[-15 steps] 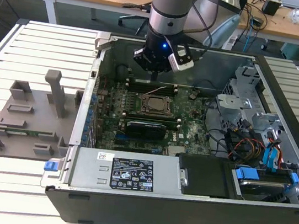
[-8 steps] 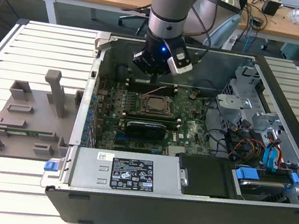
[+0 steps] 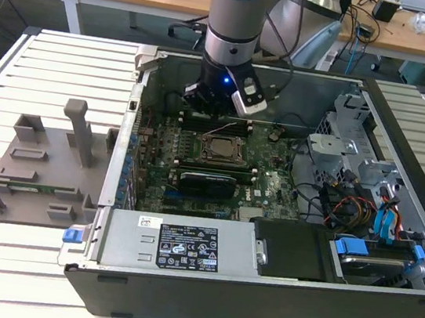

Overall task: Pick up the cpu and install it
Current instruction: 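Install the first cpu locking lever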

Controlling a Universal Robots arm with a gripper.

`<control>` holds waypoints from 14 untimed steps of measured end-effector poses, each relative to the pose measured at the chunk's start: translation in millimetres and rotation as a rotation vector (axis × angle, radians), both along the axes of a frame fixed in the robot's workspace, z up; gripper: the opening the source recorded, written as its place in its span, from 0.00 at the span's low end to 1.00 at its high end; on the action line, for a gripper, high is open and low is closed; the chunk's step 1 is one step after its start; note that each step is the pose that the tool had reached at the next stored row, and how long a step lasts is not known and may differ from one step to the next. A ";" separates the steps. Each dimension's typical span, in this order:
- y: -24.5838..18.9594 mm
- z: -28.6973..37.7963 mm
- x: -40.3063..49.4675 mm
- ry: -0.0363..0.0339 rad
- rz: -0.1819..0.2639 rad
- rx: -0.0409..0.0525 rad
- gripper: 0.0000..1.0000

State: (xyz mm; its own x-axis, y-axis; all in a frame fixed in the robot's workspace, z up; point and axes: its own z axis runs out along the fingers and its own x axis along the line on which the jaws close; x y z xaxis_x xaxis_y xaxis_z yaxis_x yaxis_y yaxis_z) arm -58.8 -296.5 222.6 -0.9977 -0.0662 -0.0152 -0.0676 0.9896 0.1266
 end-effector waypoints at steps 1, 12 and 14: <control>0.0 -1.0 0.2 0.0000 0.000 0.0000 0.11; 0.0 -13.1 15.4 0.0033 0.003 -0.0016 0.11; 0.0 -14.7 18.5 0.0041 0.003 -0.0016 0.11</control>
State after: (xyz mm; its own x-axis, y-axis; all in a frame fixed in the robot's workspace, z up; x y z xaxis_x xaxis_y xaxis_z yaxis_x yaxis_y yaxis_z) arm -40.2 -296.5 207.8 -0.9975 -0.0692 -0.0110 -0.0700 0.9897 0.1253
